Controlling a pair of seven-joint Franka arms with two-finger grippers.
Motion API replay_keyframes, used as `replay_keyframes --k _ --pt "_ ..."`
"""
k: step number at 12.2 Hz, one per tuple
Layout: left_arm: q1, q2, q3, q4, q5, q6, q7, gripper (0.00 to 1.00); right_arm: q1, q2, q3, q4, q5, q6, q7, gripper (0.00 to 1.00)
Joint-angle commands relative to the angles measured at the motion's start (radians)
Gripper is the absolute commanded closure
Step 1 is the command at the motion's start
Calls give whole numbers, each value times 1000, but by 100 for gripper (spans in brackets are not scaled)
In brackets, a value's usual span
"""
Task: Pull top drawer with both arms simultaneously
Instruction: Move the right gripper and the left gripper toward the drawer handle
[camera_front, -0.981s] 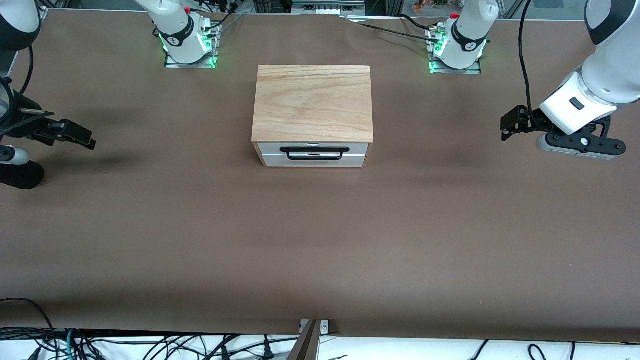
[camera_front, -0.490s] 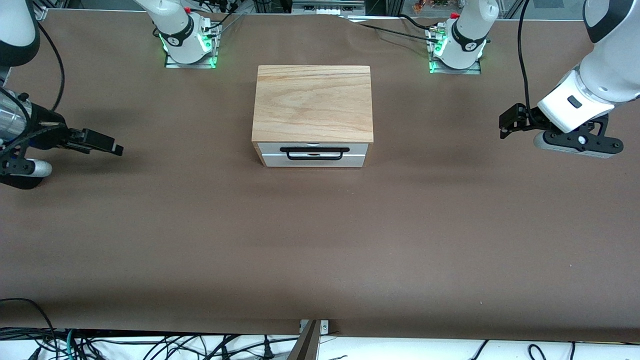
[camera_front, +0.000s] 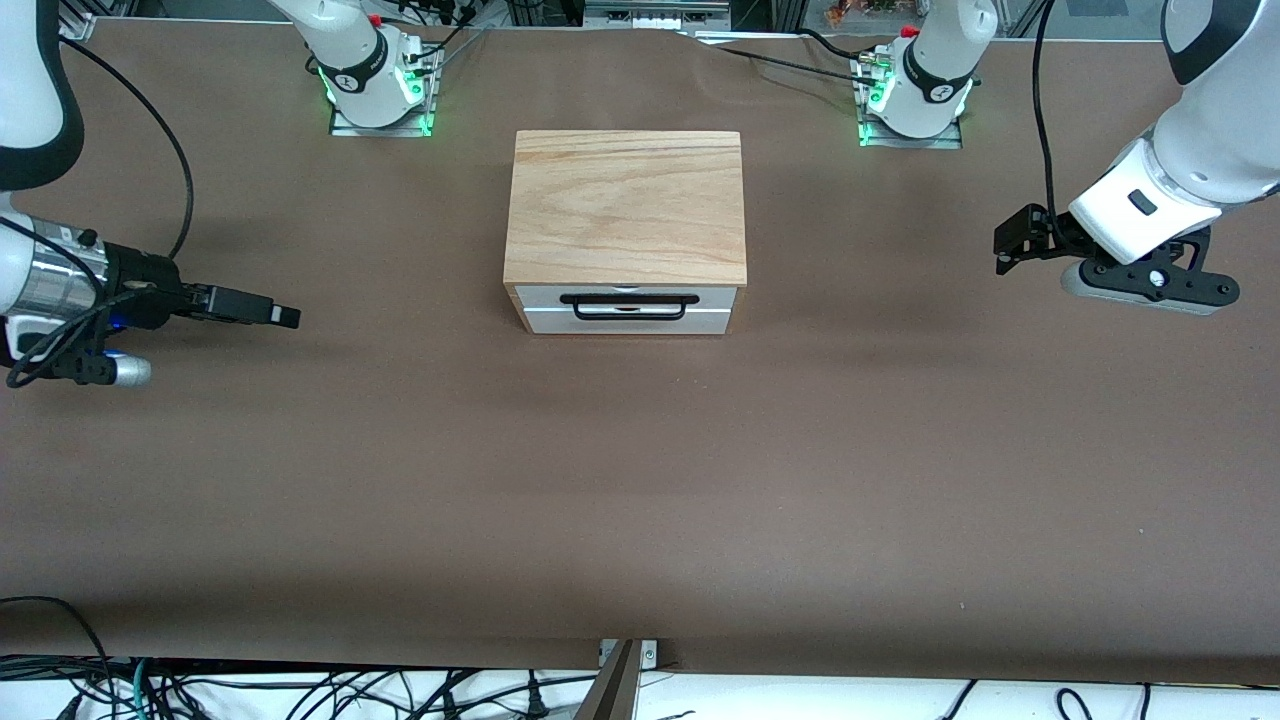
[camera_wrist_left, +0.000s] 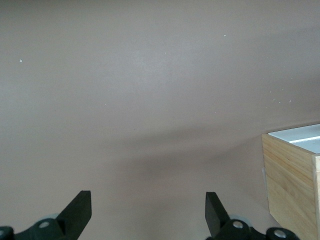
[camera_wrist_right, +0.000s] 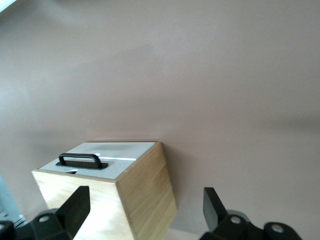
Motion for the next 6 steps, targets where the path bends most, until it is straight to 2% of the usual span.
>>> replay_keyframes --k 1,4,6 --pt "-23 50 -13 8 8 -31 -7 0 -12 47 1 12 111 -30 -7 0" --pt "-43 128 -17 37 -198 -36 -10 0 -64 116 1 12 261 -110 -101 0" --pt "-48 239 -18 118 -273 -36 -4 0 -78 133 1 10 289 -131 -114 0"
